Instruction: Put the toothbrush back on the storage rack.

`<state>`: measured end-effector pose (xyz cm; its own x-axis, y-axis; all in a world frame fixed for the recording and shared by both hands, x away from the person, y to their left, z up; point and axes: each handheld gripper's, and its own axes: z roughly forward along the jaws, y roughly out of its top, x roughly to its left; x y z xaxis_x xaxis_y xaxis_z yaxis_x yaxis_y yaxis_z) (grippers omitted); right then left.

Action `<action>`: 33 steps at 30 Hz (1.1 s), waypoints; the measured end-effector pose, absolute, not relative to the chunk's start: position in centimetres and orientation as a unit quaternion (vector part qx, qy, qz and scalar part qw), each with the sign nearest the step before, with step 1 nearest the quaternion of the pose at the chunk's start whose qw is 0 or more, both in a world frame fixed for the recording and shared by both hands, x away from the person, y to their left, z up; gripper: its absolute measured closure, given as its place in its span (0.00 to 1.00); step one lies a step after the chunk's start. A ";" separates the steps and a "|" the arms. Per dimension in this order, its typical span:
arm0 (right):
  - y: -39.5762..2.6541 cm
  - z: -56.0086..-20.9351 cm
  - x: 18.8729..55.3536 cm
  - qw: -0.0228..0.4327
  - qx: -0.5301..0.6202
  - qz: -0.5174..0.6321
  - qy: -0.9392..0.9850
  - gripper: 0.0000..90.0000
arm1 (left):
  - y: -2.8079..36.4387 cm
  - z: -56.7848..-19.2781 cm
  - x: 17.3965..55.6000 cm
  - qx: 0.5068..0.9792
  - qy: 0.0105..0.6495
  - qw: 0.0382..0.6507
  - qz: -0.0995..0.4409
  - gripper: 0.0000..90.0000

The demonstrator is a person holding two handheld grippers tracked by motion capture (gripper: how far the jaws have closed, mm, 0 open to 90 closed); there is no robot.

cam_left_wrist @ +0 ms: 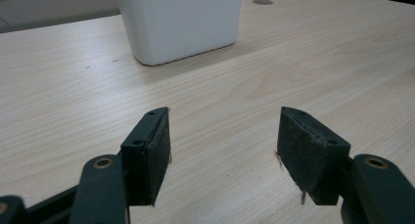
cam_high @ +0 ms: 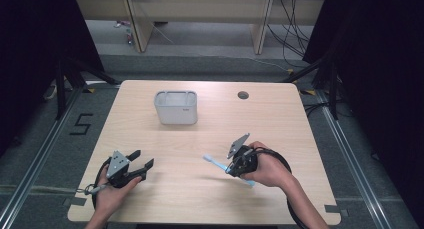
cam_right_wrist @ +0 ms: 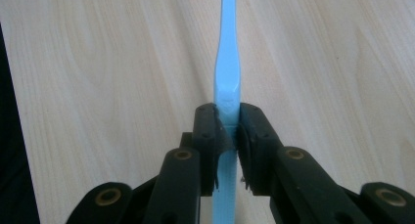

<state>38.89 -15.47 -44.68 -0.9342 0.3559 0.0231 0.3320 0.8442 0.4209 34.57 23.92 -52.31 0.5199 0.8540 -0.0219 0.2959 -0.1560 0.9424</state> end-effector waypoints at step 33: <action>-16.9 -44.7 39.1 0.090 0.209 0.306 0.924 0.87 | 23.9 -52.3 34.5 0.709 0.410 0.504 0.274 0.41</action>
